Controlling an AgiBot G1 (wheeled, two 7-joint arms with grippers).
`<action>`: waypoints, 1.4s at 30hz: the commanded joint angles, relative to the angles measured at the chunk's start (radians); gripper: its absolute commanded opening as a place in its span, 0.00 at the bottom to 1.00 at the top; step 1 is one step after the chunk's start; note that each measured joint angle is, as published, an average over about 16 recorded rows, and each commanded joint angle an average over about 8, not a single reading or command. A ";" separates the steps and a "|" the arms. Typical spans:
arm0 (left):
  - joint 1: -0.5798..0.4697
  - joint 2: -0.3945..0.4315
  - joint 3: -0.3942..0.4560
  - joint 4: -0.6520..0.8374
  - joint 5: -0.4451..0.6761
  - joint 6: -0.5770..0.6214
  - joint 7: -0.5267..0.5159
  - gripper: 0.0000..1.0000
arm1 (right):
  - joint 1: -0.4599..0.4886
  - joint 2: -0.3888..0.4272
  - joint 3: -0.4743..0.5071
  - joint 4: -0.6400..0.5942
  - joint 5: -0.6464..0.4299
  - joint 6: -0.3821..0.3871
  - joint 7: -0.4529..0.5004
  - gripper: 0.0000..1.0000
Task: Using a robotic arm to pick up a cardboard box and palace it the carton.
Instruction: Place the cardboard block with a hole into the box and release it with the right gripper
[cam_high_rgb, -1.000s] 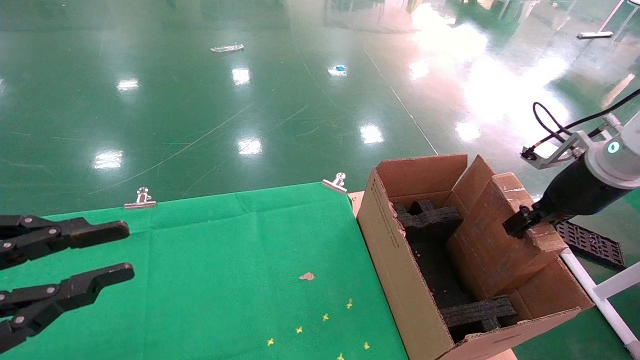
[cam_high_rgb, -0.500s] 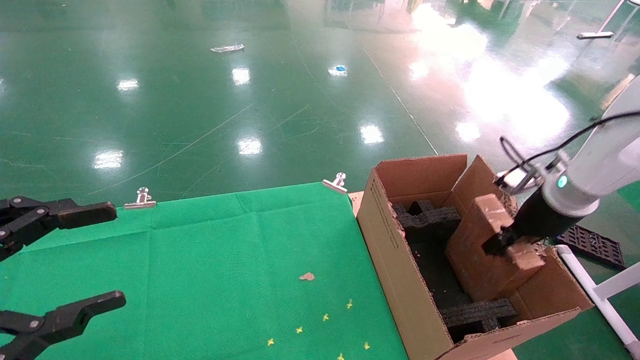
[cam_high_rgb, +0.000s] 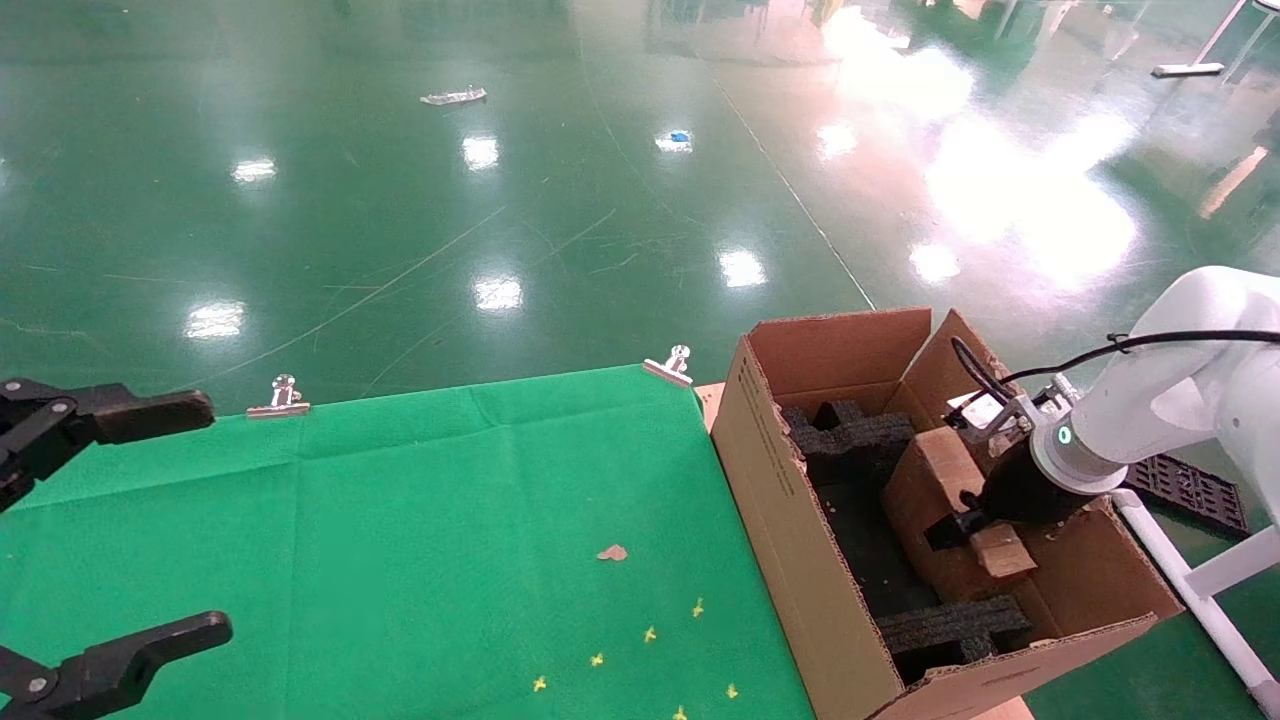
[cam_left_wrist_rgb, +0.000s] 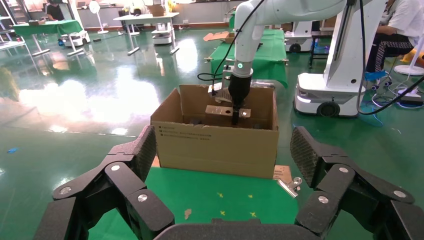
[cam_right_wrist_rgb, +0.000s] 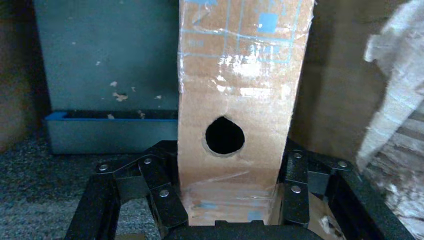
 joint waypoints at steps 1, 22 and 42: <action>0.000 0.000 0.000 0.000 0.000 0.000 0.000 1.00 | -0.010 0.000 0.008 -0.002 0.012 0.006 -0.019 0.79; 0.000 -0.001 0.001 0.000 -0.001 -0.001 0.001 1.00 | 0.021 -0.017 0.001 -0.067 0.000 -0.021 -0.053 1.00; -0.001 -0.001 0.002 0.000 -0.002 -0.001 0.001 1.00 | 0.179 0.004 0.027 -0.064 0.035 -0.046 -0.122 1.00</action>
